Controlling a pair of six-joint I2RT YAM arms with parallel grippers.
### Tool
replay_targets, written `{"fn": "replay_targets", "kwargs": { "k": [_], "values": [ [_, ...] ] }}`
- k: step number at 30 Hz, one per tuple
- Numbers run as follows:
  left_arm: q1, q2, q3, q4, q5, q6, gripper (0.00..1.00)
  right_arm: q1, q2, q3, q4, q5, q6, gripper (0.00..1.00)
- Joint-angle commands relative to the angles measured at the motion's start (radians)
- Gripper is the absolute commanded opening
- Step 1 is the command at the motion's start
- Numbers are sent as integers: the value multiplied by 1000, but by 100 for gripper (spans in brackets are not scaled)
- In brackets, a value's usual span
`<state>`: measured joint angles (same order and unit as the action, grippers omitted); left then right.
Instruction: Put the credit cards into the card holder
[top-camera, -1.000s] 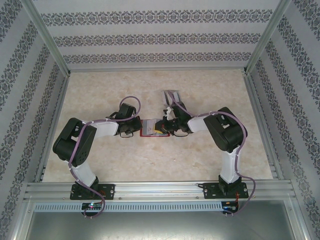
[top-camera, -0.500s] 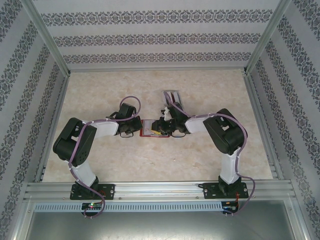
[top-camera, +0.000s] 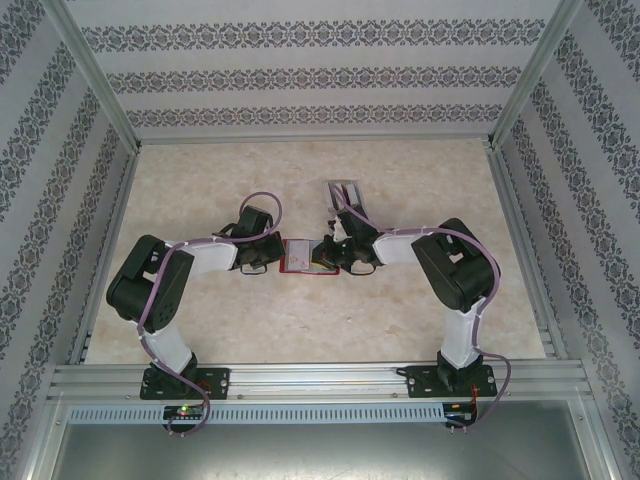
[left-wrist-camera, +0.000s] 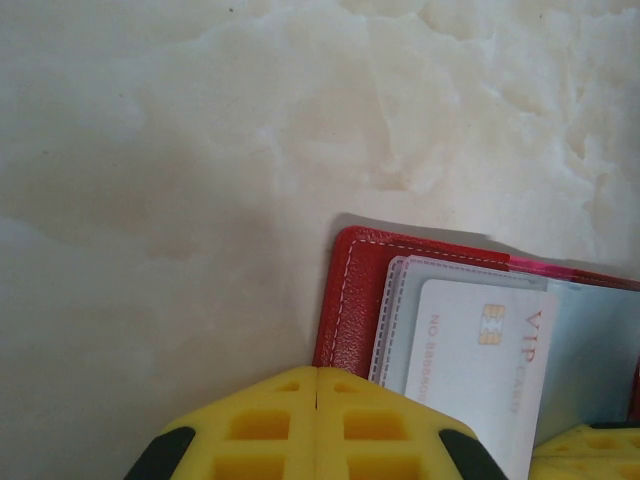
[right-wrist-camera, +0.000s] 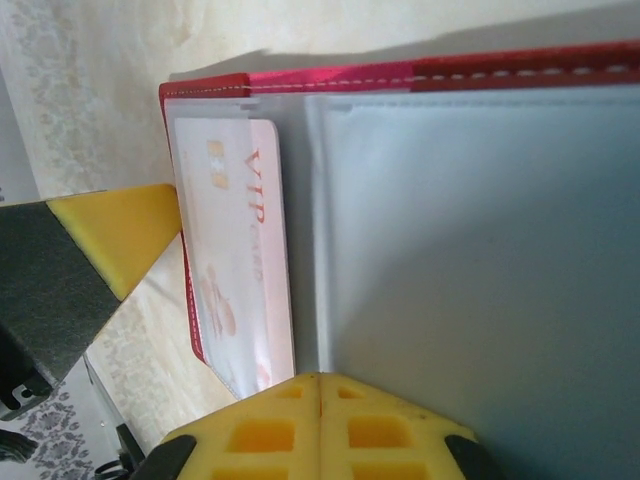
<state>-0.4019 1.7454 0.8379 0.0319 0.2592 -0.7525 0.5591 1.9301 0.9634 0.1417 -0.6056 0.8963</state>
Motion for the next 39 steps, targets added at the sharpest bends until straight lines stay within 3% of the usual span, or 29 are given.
{"fn": "replay_targets", "kwargs": {
  "k": [1, 10, 16, 23, 29, 39],
  "values": [
    [-14, 55, -11, -76, -11, 6, 0, 14, 35, 31, -24, 26, -16, 2],
    [-15, 62, -11, -71, -3, 6, 0, 55, 87, 114, -57, 12, -31, 0],
    [-15, 59, -11, -76, -12, 7, 0, 55, 22, 116, -160, 64, -98, 0],
    [-12, 66, -10, -77, -10, 4, 0, 48, -152, 45, -298, 182, -192, 21],
    [-12, 63, -10, -79, -14, 2, 0, 8, -199, -17, -328, 230, -199, 35],
    [-12, 71, -7, -81, -5, 4, 0, -7, -146, -18, -301, 214, -196, 31]
  ]
}}
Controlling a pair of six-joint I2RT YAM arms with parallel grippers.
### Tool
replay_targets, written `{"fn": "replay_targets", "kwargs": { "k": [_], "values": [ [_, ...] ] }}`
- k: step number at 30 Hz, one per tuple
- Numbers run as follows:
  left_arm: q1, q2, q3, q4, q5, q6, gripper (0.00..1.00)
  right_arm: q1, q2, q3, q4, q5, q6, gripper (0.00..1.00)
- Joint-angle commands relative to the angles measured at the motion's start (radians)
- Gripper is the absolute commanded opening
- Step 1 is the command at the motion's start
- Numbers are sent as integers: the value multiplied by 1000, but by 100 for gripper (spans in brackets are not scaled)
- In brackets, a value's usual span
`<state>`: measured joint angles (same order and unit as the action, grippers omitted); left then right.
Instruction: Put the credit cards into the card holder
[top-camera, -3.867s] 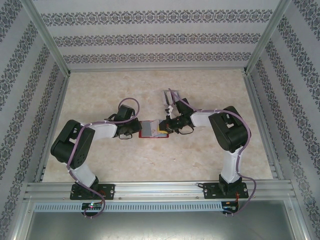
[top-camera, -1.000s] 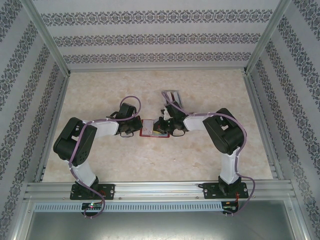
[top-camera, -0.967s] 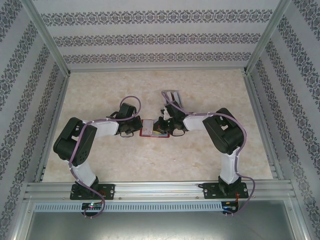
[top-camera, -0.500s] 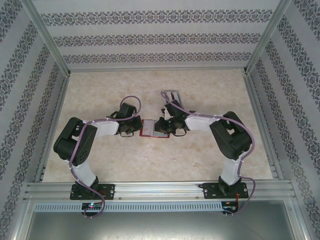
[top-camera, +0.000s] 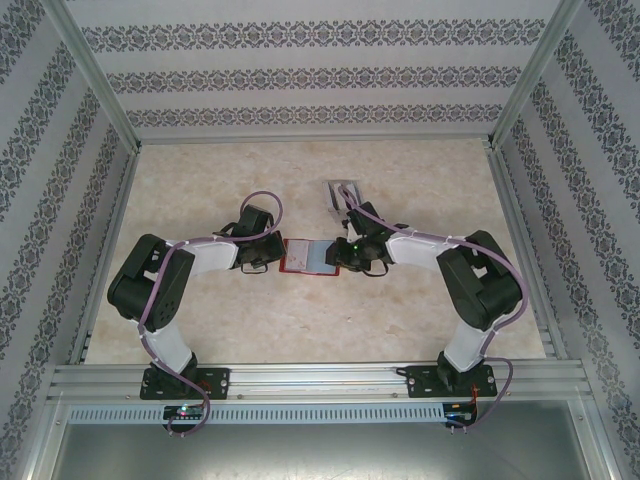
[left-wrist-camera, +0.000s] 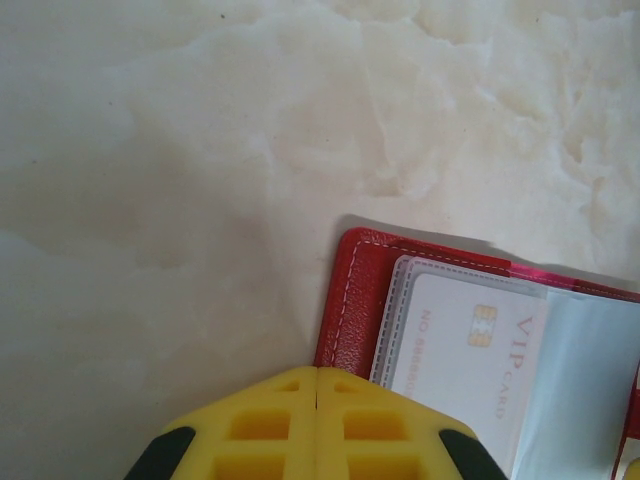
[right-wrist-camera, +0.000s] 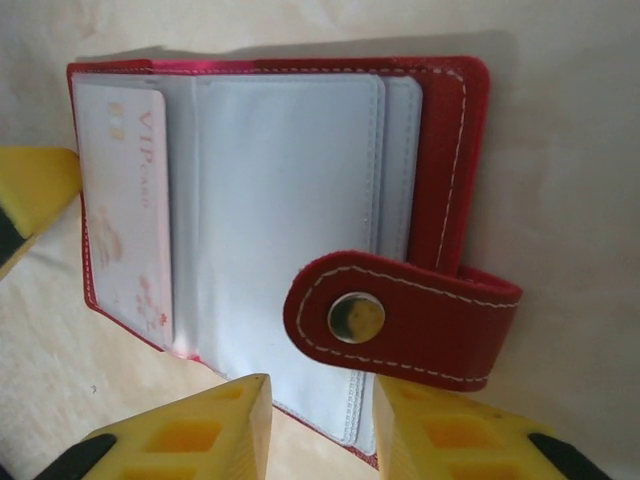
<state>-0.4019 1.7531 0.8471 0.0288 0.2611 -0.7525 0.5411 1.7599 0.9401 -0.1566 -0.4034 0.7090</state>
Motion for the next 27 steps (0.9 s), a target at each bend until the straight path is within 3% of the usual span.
{"fn": "replay_targets", "kwargs": {
  "k": [1, 16, 23, 27],
  "values": [
    [-13, 64, -11, -86, -9, 7, 0, 12, 31, 8, -4, 12, -12, 29],
    [-13, 65, -8, -87, -4, 12, 0, 37, 54, 53, -26, 31, -28, 7],
    [-13, 67, -6, -87, -2, 14, 0, 40, 80, 68, 4, 7, -10, 10],
    [-13, 67, -13, -81, 1, 12, 0, 44, 97, 81, 41, -18, 12, 19]
  ]
}}
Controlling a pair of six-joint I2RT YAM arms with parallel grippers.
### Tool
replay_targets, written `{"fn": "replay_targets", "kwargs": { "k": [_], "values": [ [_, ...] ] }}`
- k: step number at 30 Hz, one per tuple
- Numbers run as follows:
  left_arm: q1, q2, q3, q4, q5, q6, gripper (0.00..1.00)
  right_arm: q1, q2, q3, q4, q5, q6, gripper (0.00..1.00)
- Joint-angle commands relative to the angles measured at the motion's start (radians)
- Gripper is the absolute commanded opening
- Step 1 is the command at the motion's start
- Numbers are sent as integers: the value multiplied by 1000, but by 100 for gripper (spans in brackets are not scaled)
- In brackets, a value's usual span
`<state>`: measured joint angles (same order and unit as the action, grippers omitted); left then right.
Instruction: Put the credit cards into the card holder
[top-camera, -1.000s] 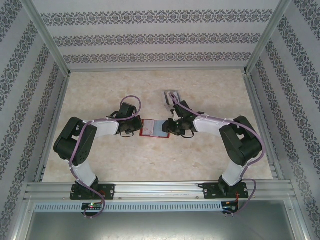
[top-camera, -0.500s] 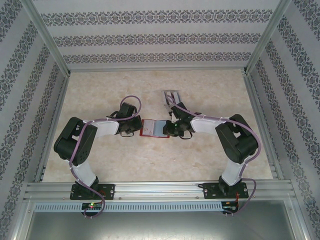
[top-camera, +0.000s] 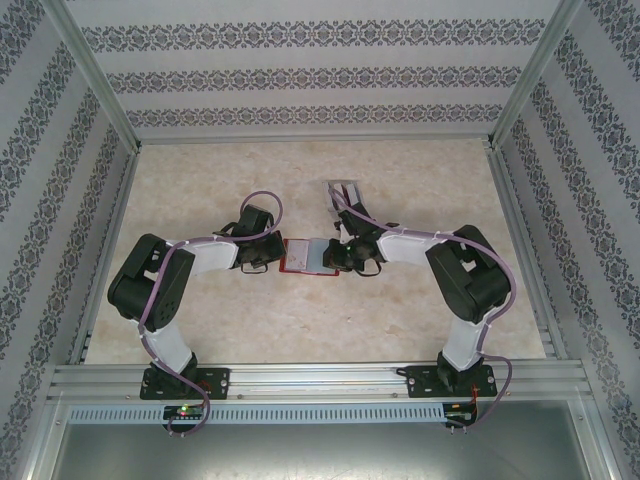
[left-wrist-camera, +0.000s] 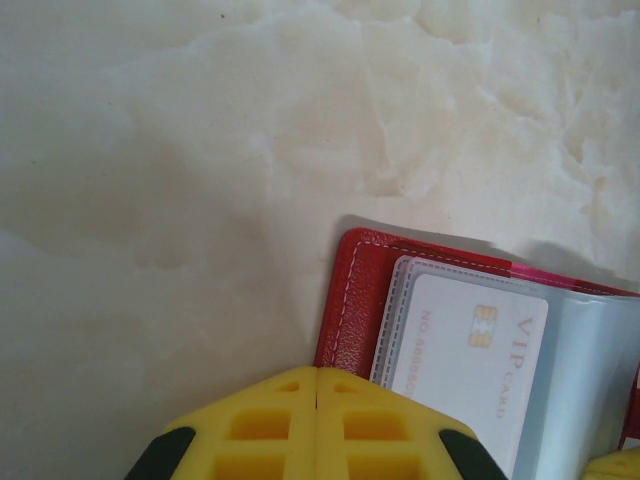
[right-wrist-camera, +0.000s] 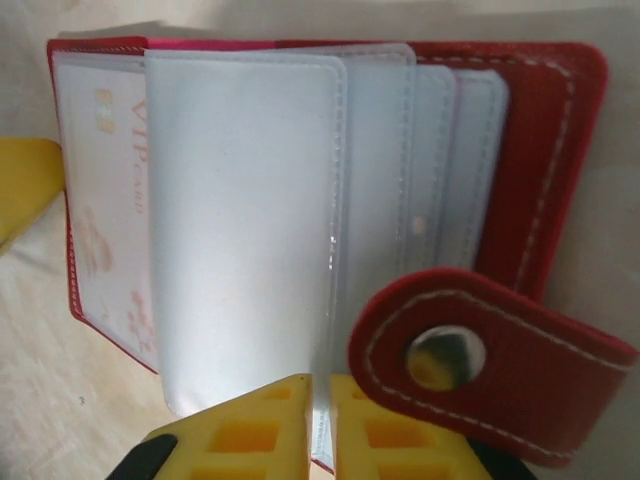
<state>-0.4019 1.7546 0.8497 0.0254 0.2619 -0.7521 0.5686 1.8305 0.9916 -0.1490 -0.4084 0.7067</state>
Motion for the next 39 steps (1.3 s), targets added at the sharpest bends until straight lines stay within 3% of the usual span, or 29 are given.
{"fn": "replay_targets", "kwargs": {
  "k": [1, 15, 26, 28, 39],
  "values": [
    [-11, 65, -15, -78, 0, 10, 0, 17, 30, 33, 40, -21, 16, 19],
    [35, 63, -73, 21, 88, -22, 0, 25, 50, 61, 157, -107, 66, 27],
    [67, 13, -149, 114, 75, -70, 0, 40, 48, 79, 193, -127, 69, 30],
    [80, -5, -183, 159, 69, -94, 6, 46, 52, 89, 195, -130, 62, 30],
    [189, -99, -367, 377, 50, -213, 13, 99, 153, 177, 240, -189, 56, 32]
  ]
}}
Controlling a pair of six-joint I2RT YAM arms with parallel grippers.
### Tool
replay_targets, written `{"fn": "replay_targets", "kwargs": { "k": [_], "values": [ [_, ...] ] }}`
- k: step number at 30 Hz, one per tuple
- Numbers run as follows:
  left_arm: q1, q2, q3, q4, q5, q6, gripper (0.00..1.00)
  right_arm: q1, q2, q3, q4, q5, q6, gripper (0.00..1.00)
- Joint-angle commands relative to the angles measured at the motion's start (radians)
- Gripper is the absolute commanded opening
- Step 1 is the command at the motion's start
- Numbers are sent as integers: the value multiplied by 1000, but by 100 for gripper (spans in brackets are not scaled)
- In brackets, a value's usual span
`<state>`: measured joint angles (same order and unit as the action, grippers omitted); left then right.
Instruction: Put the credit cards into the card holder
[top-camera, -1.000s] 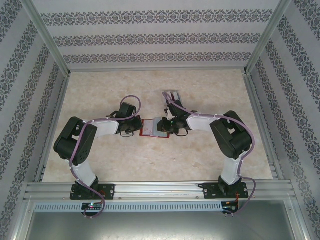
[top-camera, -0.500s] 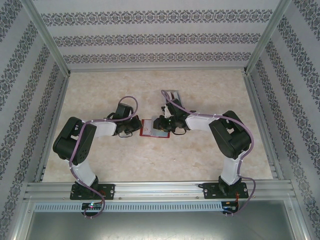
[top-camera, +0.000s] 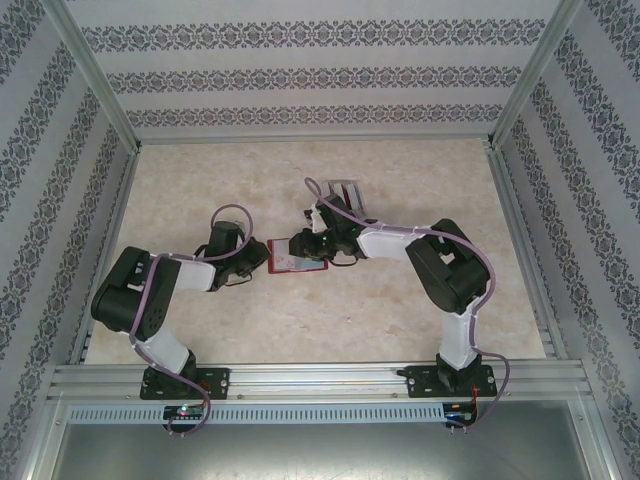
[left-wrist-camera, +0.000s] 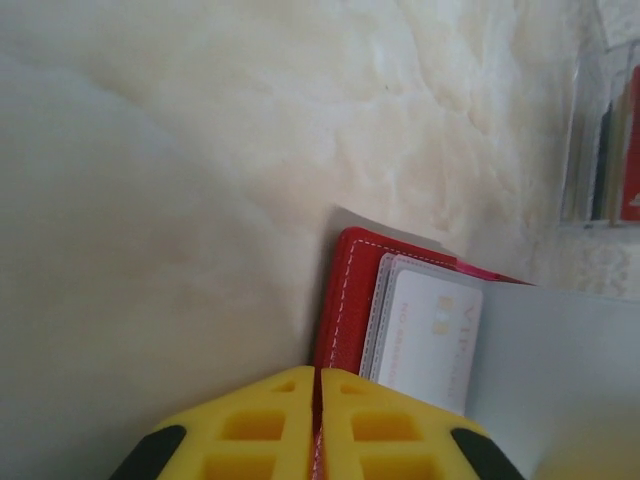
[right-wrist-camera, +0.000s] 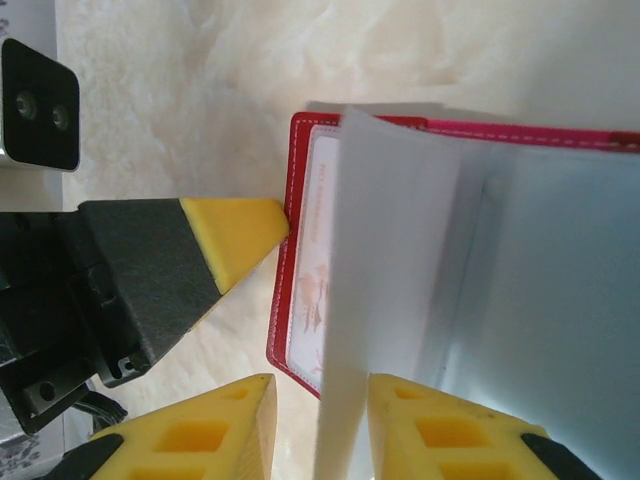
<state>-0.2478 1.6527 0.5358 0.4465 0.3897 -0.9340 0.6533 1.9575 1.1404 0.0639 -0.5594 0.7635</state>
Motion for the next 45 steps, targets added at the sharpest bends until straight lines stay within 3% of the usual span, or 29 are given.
{"fn": "replay_targets", "kwargs": {
  "k": [1, 11, 18, 23, 28, 34, 38, 45],
  "values": [
    [35, -3, -54, -49, -85, -28, 14, 13, 27, 28, 33, -42, 1, 33],
    [50, -86, -121, -4, -127, -42, 20, 21, 63, 64, 87, -138, 4, 33],
    [69, -179, -169, -25, -179, -36, 27, 29, 123, 81, 99, -141, 27, 38],
    [66, -222, -141, -96, -178, 20, 33, 9, 41, 65, 57, -95, -23, 39],
    [40, -203, -108, -123, -182, 78, 38, -45, -90, 80, -92, 41, -163, 39],
    [-73, -231, -23, -258, -307, 170, 46, -78, -160, 212, -409, 451, -362, 43],
    [-120, -247, -5, -292, -375, 188, 56, -84, -129, 328, -548, 615, -435, 52],
    [-142, -221, 33, -328, -395, 205, 57, -84, 21, 518, -654, 734, -513, 57]
  ]
}}
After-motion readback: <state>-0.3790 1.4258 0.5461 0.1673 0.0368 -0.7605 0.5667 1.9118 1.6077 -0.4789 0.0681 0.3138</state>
